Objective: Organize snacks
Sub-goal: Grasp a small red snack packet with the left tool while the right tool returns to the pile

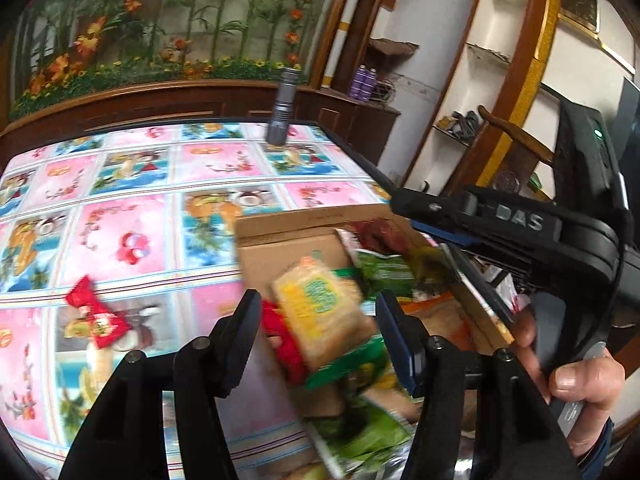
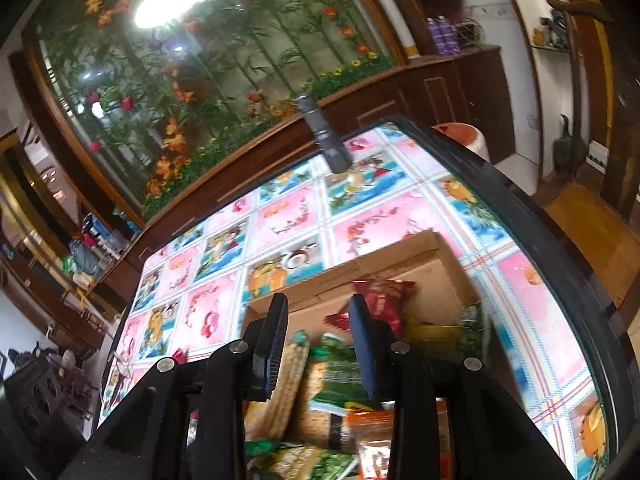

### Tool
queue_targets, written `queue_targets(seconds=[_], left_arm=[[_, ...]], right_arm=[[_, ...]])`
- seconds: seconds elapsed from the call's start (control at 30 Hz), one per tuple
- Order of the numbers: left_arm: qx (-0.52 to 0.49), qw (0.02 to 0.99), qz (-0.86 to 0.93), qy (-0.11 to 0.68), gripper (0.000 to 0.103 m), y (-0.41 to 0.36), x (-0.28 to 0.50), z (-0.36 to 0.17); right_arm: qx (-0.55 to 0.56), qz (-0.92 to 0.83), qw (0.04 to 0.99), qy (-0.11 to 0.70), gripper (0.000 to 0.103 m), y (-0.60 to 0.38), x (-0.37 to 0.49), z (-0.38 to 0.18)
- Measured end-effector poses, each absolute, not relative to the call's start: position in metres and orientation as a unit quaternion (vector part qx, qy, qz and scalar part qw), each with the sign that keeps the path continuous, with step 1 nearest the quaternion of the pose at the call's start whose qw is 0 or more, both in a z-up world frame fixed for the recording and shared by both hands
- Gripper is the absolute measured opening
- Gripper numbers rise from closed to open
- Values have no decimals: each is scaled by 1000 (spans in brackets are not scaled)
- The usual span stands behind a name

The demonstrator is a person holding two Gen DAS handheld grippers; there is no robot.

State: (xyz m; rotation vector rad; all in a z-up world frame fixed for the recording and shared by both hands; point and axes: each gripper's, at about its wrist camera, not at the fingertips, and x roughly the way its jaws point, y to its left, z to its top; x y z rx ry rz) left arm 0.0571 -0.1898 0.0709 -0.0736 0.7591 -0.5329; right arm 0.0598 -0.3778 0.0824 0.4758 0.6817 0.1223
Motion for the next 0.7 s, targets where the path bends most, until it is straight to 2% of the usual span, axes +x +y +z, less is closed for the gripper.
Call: queue_targets(seconds=[0.4, 0.57, 0.7], left_arm=[[-117, 900, -100, 408, 58, -69, 99, 55], [-140, 885, -73, 437, 58, -54, 115, 35], [-128, 886, -67, 441, 50, -61, 125, 26]], right_arm=[[229, 84, 911, 333, 37, -366, 60, 81], [225, 99, 910, 333, 37, -357, 57, 83], [218, 110, 912, 329, 37, -350, 55, 85]])
